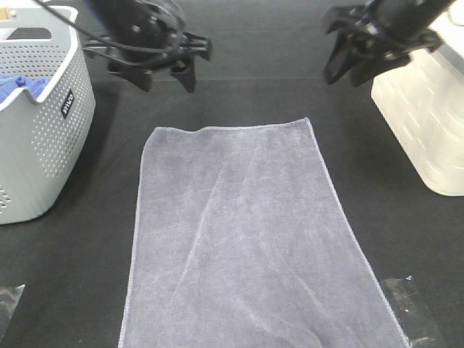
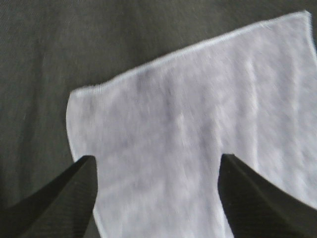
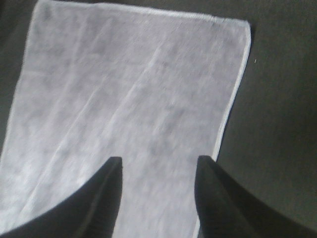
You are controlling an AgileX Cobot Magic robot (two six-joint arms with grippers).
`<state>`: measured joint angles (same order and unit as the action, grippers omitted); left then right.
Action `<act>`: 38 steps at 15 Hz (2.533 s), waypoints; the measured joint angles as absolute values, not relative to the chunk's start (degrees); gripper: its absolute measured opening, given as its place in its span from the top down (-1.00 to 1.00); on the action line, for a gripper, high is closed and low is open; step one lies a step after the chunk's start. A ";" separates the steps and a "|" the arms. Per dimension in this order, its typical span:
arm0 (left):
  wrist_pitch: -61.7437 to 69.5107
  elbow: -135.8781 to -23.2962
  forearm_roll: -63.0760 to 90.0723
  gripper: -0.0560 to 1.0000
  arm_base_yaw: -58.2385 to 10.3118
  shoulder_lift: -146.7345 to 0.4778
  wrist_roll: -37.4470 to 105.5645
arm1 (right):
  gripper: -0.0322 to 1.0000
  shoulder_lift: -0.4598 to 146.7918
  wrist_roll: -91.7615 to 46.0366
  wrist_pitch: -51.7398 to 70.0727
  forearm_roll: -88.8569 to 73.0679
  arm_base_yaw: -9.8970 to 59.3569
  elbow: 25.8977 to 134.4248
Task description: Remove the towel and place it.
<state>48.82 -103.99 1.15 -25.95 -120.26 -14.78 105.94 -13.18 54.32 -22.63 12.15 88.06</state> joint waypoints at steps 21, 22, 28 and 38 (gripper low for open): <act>53.06 -119.92 -3.09 -0.36 -21.08 -135.45 -14.50 | 0.47 142.49 -13.98 45.09 -15.07 12.15 114.19; 53.06 -119.92 -3.09 -0.36 -21.08 -135.45 -14.50 | 0.63 142.55 -13.98 45.09 -15.01 12.15 114.19; 53.00 -119.92 -3.09 -0.36 -21.08 -135.45 -14.50 | 0.94 142.44 -13.41 49.68 -12.03 12.15 116.60; 50.82 -120.03 -1.32 -0.34 -21.08 -139.23 -16.96 | 0.94 140.55 -5.39 54.83 1.26 12.15 120.21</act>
